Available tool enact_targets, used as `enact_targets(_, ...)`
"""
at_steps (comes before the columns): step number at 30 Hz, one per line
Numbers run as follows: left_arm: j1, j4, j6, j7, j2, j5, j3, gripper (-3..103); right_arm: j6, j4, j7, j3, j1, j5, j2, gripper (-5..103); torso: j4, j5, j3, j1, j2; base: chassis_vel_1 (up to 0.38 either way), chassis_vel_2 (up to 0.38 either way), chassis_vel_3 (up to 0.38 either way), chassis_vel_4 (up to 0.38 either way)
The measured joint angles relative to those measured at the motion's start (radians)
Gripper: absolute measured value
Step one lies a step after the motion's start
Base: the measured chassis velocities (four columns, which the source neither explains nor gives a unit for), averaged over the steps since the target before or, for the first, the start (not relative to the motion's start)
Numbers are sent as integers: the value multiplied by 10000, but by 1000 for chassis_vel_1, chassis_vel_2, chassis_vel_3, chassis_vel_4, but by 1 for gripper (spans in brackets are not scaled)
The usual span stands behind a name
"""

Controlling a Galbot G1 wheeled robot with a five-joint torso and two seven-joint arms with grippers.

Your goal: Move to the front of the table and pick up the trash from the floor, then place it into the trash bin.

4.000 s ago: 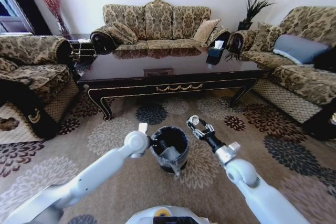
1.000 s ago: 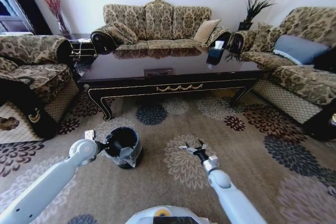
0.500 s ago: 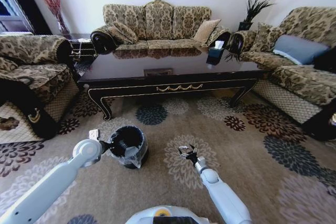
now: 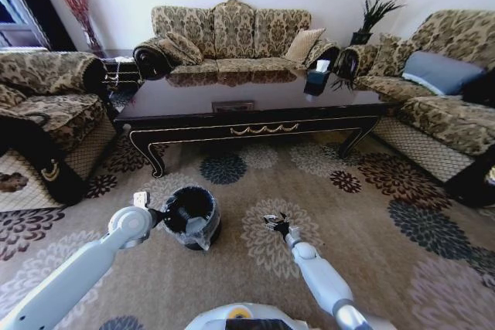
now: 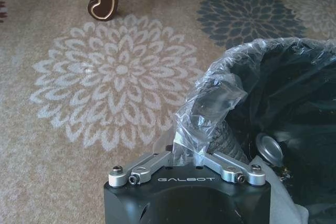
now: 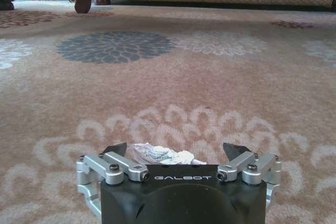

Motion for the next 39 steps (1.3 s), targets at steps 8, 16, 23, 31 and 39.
enact_targets(8, -15, -93, 0, -72, 46, -10, 63, 0, 198, -806, -176, 47, 412, 7, 41, 80, -1, 0, 0, 0, 0, 0, 0, 0, 0)
enact_targets(16, -73, -99, -15, -88, 122, -29, 61, 0, 289, -1045, -251, 56, 531, -8, 52, 48, 0, 0, 0, 0, 0, 0, 0, 0, 0)
enact_targets(23, 13, -114, -28, -142, 0, 7, 48, 0, 337, -1069, -305, 67, 375, -91, 60, 20, -1, 0, 0, 0, 0, 0, 0, 0, 0)
enact_targets(31, 52, -116, -51, -162, -6, 46, 7, 0, 370, -1107, -315, 70, 408, -118, 60, 17, 0, 0, 0, 0, 0, 0, 0, 0, 0)
enact_targets(39, 30, -119, -55, -163, -91, 96, 74, 0, 386, -758, -315, 79, 190, -65, -6, 15, 1, 1, 0, 0, 0, 0, 0, 0, 0)
